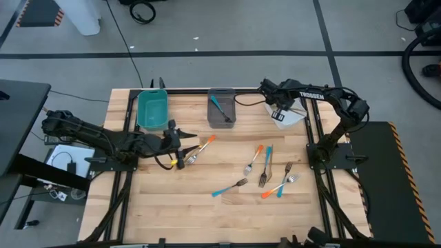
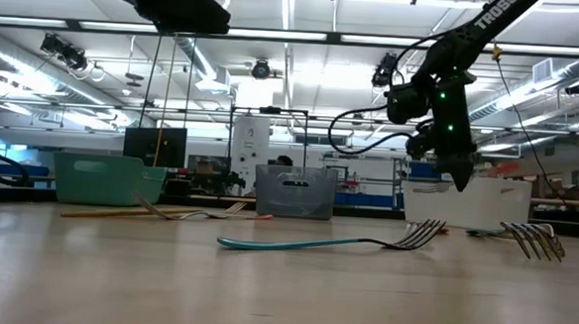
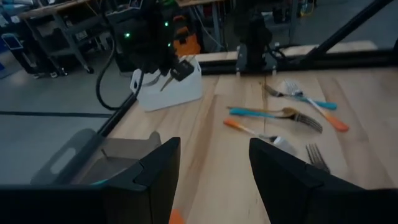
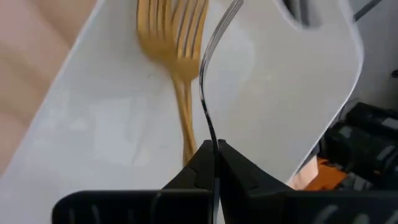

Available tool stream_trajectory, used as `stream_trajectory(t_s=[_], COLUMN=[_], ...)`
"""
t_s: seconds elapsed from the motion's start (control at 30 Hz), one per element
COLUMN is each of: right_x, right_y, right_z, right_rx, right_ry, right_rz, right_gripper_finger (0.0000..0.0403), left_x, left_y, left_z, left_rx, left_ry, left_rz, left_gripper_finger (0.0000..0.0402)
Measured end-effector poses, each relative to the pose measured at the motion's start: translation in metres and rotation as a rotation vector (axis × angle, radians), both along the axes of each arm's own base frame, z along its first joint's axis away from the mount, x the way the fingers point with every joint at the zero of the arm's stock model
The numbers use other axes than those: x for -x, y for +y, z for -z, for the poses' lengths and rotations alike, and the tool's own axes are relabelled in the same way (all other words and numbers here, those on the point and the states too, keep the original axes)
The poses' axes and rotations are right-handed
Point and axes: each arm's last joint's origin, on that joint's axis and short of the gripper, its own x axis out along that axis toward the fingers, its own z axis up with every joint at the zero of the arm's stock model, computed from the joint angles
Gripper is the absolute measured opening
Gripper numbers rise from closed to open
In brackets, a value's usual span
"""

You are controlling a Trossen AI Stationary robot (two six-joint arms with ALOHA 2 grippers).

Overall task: Sort silverware by color (type)
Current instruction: Put the bottom left orange fork into the green bin

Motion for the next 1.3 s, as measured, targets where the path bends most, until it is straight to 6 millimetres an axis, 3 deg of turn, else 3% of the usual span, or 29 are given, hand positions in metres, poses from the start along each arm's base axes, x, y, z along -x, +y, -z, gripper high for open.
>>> stream_trajectory(t_s=[0.23, 0.53, 0.93, 1.17, 1.3], right_x=[0.004, -0.008, -0.051, -0.088, -0.106], right_y=[0.01, 0.037, 0.079, 0.083, 0.085], right_z=[-0.004, -0.035, -0.074, -0.091, -0.096], right_rx=[-0.026, 0.082, 0.185, 0.08, 0.059], right_ry=[0.023, -0.123, -0.597, -1.061, -1.229], right_rz=[0.056, -0.043, -0.319, -0.539, -0.65], right_gripper_finger=[0.0011, 0.0011, 0.0011, 0.0011, 0.0011], left_x=[-0.002, -0.001, -0.011, -0.024, -0.035], left_y=[0.015, 0.032, 0.041, 0.06, 0.067], left_z=[0.01, 0.009, 0.016, 0.021, 0.027], left_rx=[-0.078, 0.01, 0.207, 0.252, 0.271], left_ry=[0.11, 0.083, 0.063, 0.015, -0.021], left_rz=[-0.07, -0.173, -0.069, -0.081, -0.049], left_gripper_finger=[0.0201, 0.0201, 0.0201, 0.0201, 0.0201])
